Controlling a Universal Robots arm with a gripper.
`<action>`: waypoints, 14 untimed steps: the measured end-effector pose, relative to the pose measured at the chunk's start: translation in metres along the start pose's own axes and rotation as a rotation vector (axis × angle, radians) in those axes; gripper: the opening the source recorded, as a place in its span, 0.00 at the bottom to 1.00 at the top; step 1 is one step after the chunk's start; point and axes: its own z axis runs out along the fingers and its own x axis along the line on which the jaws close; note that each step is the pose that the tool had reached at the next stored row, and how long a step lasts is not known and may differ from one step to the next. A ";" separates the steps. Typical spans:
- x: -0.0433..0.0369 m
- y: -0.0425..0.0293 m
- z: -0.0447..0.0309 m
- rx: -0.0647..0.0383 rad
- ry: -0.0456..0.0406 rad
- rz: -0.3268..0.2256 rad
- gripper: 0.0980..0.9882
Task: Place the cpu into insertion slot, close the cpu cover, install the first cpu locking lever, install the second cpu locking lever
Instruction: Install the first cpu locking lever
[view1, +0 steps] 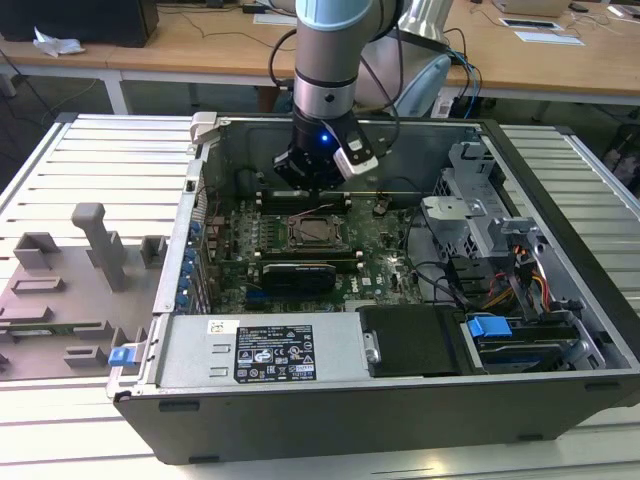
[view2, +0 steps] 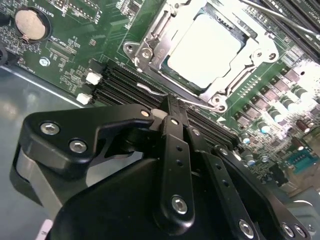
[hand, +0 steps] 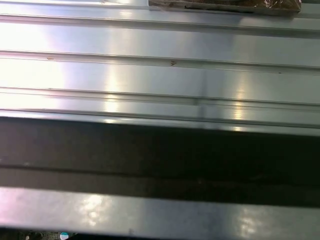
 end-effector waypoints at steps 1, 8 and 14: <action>-0.0016 -0.0001 0.0006 0.000 0.0003 0.000 0.01; -0.0139 -0.0011 0.0052 0.000 0.0036 0.000 0.01; -0.0209 -0.0017 0.0085 0.000 0.0051 0.000 0.01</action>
